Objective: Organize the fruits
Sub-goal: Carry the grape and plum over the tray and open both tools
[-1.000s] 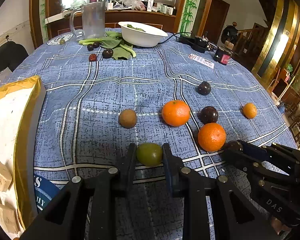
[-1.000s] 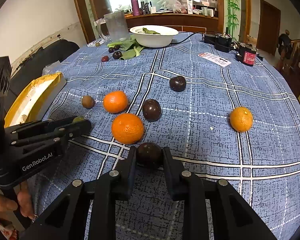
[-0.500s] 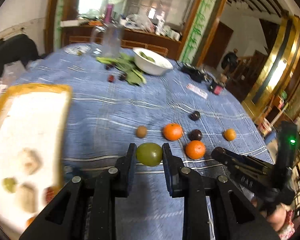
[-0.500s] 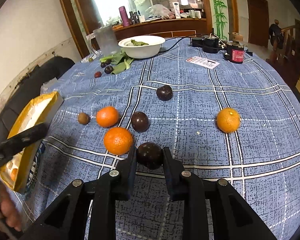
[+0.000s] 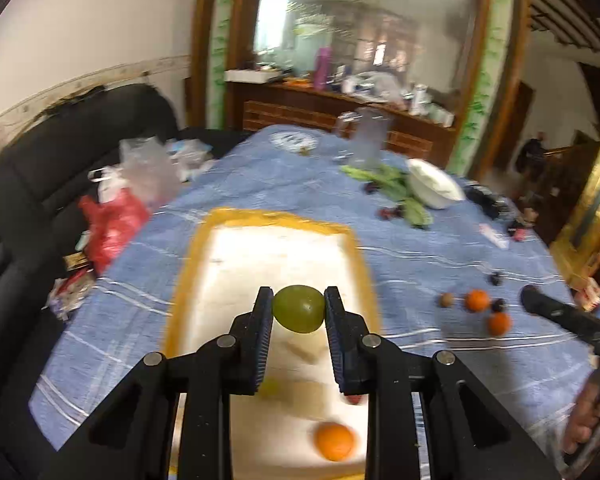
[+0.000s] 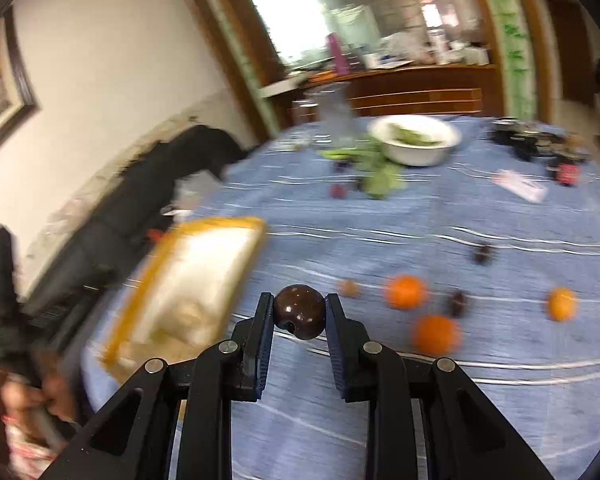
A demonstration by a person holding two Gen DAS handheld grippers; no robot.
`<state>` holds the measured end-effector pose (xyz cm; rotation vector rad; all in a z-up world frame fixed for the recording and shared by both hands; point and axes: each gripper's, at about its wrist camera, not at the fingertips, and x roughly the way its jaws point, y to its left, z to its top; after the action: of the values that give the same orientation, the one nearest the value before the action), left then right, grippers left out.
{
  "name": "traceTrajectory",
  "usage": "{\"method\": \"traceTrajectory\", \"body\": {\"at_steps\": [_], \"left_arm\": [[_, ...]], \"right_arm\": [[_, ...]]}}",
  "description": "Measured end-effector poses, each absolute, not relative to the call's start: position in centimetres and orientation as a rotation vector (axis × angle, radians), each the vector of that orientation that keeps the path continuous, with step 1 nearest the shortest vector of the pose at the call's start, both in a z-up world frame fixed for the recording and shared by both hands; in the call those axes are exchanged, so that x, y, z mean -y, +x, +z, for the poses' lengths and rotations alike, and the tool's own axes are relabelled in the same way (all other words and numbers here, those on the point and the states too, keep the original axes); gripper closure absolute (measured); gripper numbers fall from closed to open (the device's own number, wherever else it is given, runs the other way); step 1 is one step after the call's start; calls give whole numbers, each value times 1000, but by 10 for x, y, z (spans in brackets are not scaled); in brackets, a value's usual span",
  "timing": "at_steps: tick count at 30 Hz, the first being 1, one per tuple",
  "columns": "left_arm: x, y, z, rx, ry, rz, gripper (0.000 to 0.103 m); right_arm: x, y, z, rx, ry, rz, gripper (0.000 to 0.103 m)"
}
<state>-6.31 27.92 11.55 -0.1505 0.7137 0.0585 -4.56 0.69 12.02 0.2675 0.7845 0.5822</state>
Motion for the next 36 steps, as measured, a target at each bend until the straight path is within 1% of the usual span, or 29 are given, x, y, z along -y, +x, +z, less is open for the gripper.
{"method": "traceTrajectory", "body": {"at_steps": [2, 5, 11, 20, 22, 24, 26, 29, 31, 32, 34, 36], "left_arm": [[-289, -59, 107, -734, -154, 81, 78], [-305, -46, 87, -785, -161, 108, 78], [-326, -34, 57, -872, -216, 122, 78], [-348, -32, 41, -916, -299, 128, 77], [-349, -31, 41, -916, -312, 111, 70], [-345, -33, 42, -913, -314, 96, 59], [-341, -35, 46, -902, -308, 97, 53], [-336, -40, 54, -873, -301, 114, 45], [-334, -46, 61, -851, -309, 117, 43], [-334, -48, 63, -844, -316, 116, 42], [-334, -55, 68, -833, -336, 114, 40], [-334, -63, 73, -820, -358, 118, 37]], "right_arm": [[-34, -38, 119, -824, 290, 645, 76], [-83, -27, 103, -885, 249, 678, 75], [-134, -8, 69, -985, 218, 685, 75], [-158, -5, 54, -977, 106, 658, 74], [-160, -7, 52, -977, 94, 658, 74], [-162, -6, 51, -976, 85, 657, 74], [-164, -7, 50, -976, 82, 658, 74], [-162, -7, 49, -976, 88, 657, 73], [-160, -8, 49, -975, 92, 658, 71], [-159, -9, 50, -971, 94, 658, 69], [-156, -11, 54, -954, 102, 658, 56], [-154, -13, 57, -938, 106, 659, 52]]}}
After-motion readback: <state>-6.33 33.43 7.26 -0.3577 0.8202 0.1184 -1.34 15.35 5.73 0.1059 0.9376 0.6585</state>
